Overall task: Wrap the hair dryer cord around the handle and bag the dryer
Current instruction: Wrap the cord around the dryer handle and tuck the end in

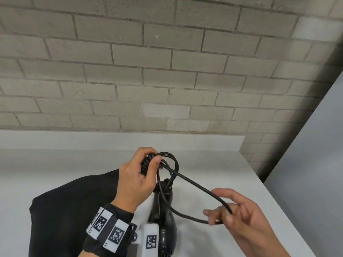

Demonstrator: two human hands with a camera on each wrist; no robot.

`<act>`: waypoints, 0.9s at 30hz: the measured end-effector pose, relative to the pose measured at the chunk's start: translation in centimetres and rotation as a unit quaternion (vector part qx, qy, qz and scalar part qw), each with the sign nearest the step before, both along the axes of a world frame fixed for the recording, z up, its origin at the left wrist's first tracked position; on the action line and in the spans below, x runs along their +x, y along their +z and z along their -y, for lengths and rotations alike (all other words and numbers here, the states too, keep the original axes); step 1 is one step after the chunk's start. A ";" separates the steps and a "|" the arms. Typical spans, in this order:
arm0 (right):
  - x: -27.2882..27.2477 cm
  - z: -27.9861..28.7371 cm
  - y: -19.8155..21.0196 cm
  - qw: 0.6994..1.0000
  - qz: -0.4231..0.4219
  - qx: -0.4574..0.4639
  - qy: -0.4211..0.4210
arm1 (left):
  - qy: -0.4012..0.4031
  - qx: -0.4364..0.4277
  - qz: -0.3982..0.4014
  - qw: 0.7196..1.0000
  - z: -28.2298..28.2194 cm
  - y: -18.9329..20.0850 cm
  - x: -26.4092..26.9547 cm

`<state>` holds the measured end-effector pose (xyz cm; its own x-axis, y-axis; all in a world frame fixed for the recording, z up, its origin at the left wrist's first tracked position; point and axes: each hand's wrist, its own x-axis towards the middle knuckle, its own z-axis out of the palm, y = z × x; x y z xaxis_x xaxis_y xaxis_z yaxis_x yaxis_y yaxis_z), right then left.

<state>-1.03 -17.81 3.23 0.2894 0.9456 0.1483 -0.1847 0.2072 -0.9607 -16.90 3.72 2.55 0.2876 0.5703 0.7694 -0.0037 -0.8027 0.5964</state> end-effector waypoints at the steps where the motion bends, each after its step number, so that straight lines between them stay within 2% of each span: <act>1: -0.1 0.1 -0.6 1.000 -0.022 0.006 0.008 | 0.002 -0.002 0.000 1.000 -0.1 -0.1 -0.2; 4: -0.3 0.6 -1.3 0.998 -0.034 -0.045 0.000 | 0.014 -0.006 -0.005 1.000 -0.3 -0.1 -0.4; 9: 0.5 0.9 -0.8 0.984 0.061 -0.168 -0.004 | 0.007 0.020 -0.015 1.000 0.0 0.1 -0.1; 11: 0.5 0.3 -1.0 0.978 0.099 -0.169 -0.066 | 0.001 0.004 -0.007 1.000 0.2 0.0 0.2; 14: 0.1 -0.5 -2.3 0.965 0.148 -0.115 -0.183 | -0.006 -0.030 0.002 1.000 0.5 -0.2 0.5; 16: -0.7 -1.0 -3.2 0.926 0.234 -0.077 -0.285 | -0.001 -0.035 0.001 0.999 0.7 -0.2 0.5; 18: -2.4 -1.5 -2.8 0.864 0.318 0.010 -0.390 | 0.009 -0.038 0.000 0.999 0.8 -0.2 0.5; 21: -5.9 -2.6 -0.7 0.803 0.372 0.173 -0.433 | 0.021 -0.034 0.001 0.999 0.9 -0.2 0.6; 22: -6.9 -2.9 -0.6 0.800 0.385 0.186 -0.421 | 0.023 -0.031 0.003 0.999 1.0 -0.1 0.6; 23: -7.5 -3.3 -0.7 0.817 0.390 0.163 -0.392 | 0.024 -0.026 0.004 0.999 1.1 0.0 0.7; 25: -8.2 -4.1 -1.0 0.867 0.393 0.026 -0.305 | 0.026 -0.012 0.001 1.000 1.3 0.1 0.8; 26: -8.3 -4.4 -1.4 0.879 0.401 -0.040 -0.254 | 0.026 -0.005 -0.003 1.000 1.4 0.1 0.8; 27: -8.3 -4.7 -1.7 0.889 0.402 -0.065 -0.209 | 0.027 0.001 -0.007 1.000 1.5 0.2 0.9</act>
<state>-9.31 -13.13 1.53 0.4698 0.8040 0.3645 0.6398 -0.0256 -0.7681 -16.04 2.22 2.72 0.2673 0.5840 0.7665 0.0473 -0.8024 0.5949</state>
